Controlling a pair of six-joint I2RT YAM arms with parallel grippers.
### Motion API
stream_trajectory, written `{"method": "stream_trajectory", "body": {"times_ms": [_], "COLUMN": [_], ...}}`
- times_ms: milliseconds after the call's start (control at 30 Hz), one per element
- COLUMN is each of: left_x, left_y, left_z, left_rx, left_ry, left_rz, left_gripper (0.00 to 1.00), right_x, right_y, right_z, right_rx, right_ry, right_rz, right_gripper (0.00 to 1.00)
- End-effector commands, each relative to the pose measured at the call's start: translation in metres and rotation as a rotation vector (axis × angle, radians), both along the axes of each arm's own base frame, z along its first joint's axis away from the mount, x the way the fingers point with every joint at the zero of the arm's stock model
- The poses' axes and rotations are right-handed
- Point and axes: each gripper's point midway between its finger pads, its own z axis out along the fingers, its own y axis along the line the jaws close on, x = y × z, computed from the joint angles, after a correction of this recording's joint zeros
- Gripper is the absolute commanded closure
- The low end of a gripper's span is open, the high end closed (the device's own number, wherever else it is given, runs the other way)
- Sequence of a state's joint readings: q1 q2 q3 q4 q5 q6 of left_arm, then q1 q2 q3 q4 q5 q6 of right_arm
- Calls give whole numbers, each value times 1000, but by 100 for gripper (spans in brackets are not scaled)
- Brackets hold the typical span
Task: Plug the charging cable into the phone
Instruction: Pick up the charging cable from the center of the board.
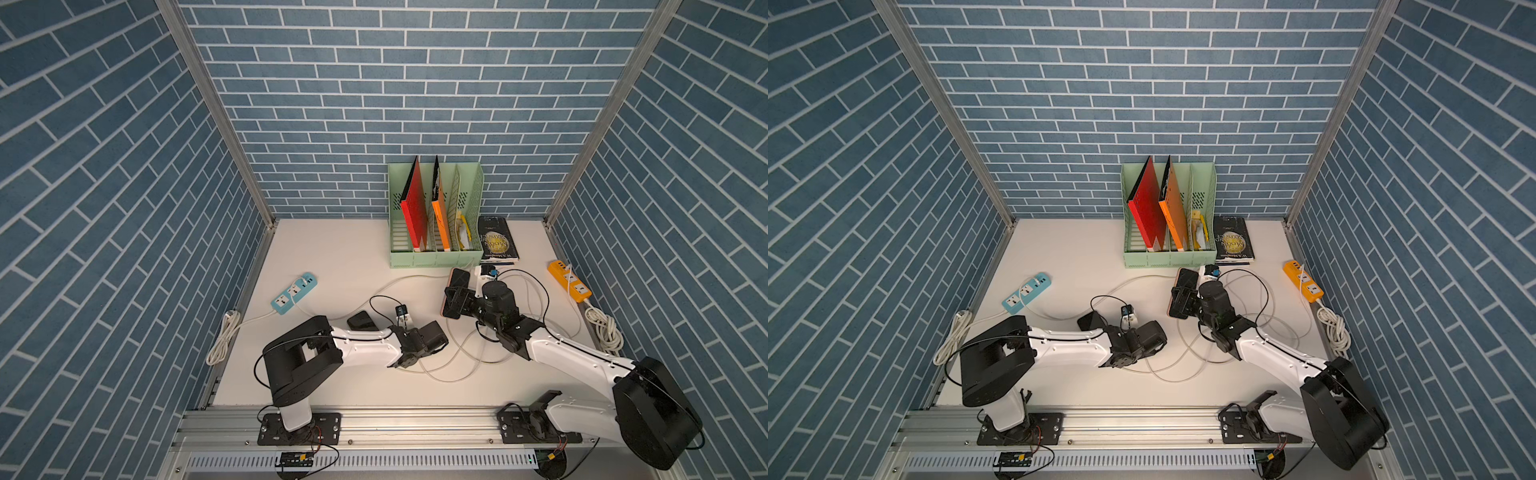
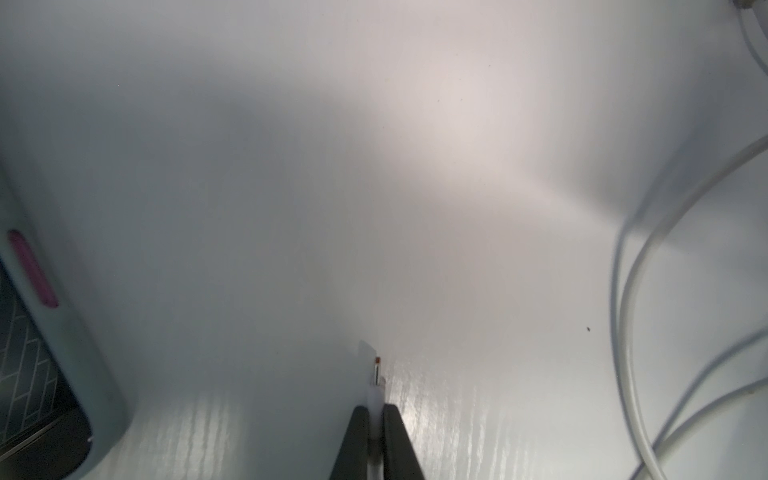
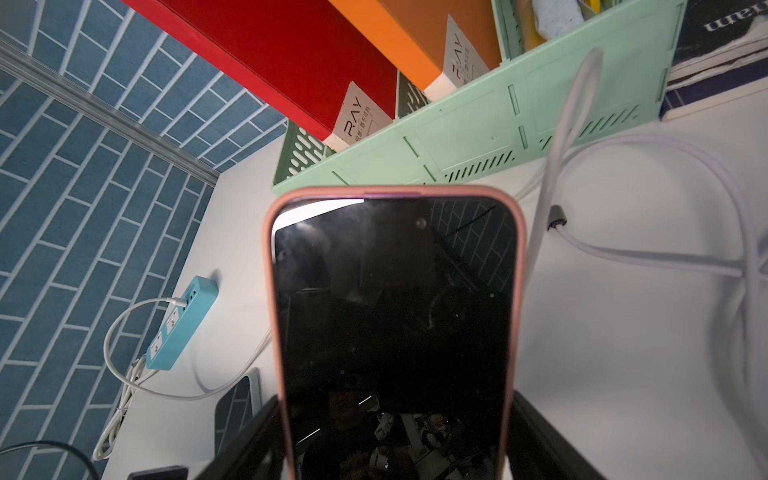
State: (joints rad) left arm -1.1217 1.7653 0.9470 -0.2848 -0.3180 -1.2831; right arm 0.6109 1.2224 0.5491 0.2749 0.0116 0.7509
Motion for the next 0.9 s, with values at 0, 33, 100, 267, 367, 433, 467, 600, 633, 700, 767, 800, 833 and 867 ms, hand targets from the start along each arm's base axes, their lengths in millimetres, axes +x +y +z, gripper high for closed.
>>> {"method": "stream_trajectory", "body": {"times_ms": [0, 33, 100, 267, 367, 433, 467, 600, 633, 700, 767, 800, 833, 867], "left_x": [-14, -11, -4, 9, 7, 1, 0, -4, -6, -8, -12, -14, -15, -16], "left_y": [31, 32, 30, 23, 14, 10, 11, 12, 10, 6, 2, 2, 2, 3], "left_z": [-24, -19, -5, 56, 96, 116, 124, 143, 146, 151, 155, 156, 156, 154], "left_rx": [171, 172, 137, -92, -233, -286, -304, -342, -358, -389, -423, -438, -445, -450], "left_ry": [61, 33, -51, -371, -555, -662, -705, -854, -881, -922, -957, -971, -979, -987], "left_rz": [-30, -33, -68, -188, -296, -377, -396, -463, -483, -519, -557, -567, -572, -574], "left_gripper": [100, 100, 100, 100, 100, 100, 100, 100, 100, 100, 100, 100, 100, 100], "right_x": [5, 5, 4, 0, -2, -3, -4, -7, -8, -10, -13, -16, -17, -19], "right_y": [0, 1, 4, 11, 10, 11, 10, 15, 17, 22, 28, 32, 33, 35], "right_z": [20, 21, 22, 35, 49, 59, 63, 80, 85, 92, 97, 99, 99, 99], "right_rx": [26, 29, 41, 86, 101, 110, 114, 132, 135, 129, 114, 106, 98, 92], "right_ry": [-79, -81, -86, -121, -166, -193, -203, -224, -232, -248, -262, -269, -274, -278], "right_rz": [11, 17, 32, 76, 82, 87, 88, 115, 126, 142, 160, 177, 173, 175], "right_gripper": [77, 77, 77, 77, 78, 79, 79, 79, 79, 80, 80, 80, 80, 80]}}
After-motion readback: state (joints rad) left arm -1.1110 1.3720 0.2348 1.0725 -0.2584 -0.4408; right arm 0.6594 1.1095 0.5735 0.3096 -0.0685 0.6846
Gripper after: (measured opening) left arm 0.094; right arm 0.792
